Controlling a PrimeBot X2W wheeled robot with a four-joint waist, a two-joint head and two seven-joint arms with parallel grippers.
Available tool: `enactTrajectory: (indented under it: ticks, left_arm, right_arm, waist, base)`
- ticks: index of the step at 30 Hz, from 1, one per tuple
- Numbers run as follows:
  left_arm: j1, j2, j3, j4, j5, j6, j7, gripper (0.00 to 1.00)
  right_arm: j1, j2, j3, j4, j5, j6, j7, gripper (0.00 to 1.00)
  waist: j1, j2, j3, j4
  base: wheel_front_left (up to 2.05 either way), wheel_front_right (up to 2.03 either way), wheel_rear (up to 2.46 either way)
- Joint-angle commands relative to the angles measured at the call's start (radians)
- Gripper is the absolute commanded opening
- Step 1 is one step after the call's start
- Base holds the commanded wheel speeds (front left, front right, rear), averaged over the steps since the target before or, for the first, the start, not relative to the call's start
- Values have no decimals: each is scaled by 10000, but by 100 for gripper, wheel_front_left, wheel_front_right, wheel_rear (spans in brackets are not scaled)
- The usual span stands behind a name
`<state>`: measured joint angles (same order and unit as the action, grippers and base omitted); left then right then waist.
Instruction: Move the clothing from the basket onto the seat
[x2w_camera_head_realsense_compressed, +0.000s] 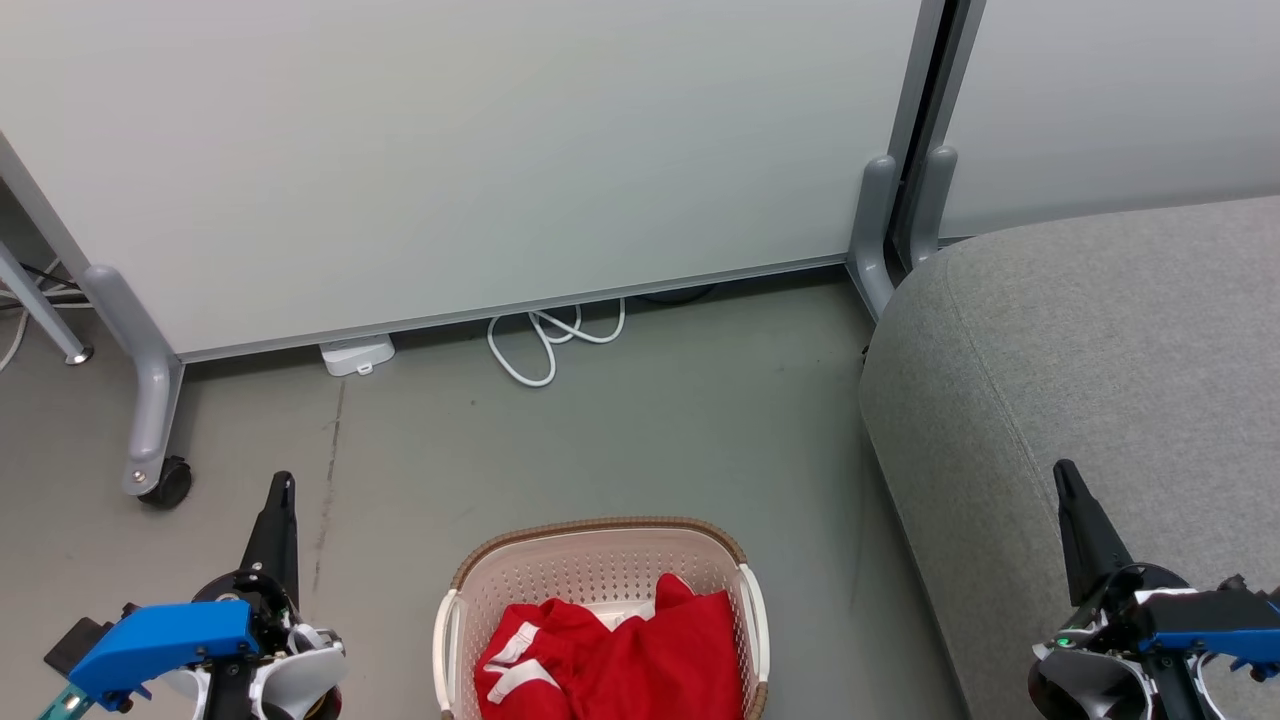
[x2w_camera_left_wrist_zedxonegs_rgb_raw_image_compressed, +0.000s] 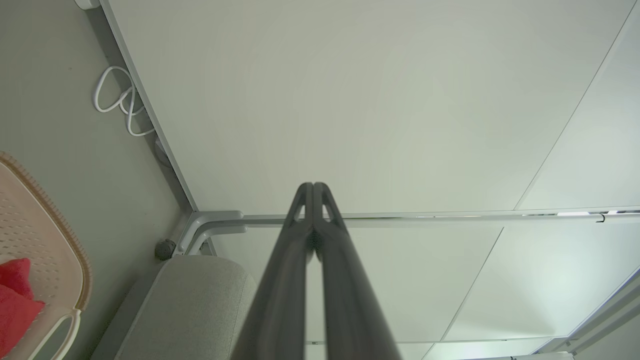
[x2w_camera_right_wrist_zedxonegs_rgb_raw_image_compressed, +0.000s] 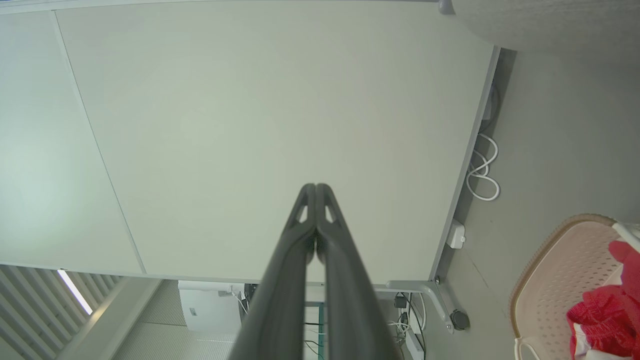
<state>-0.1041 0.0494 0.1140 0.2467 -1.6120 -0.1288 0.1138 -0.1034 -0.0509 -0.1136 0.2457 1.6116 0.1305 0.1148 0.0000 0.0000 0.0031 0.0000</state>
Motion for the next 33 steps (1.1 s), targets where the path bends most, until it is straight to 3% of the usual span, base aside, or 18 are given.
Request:
enactTrajectory:
  ticks: [1, 33]
  left_arm:
    - [-96, 16, 11, -41, -22, -45, 35, 0]
    - [-96, 16, 11, -41, -22, -45, 34, 0]
  right_arm:
    - [-106, 15, -10, -22, 29, 4, 16, 0]
    - [-107, 15, -10, -22, 29, 4, 16, 0]
  waist:
    - [0, 0, 0, 0]
    - [0, 0, 0, 0]
  base:
    - [0, 0, 0]
    - [0, 0, 0]
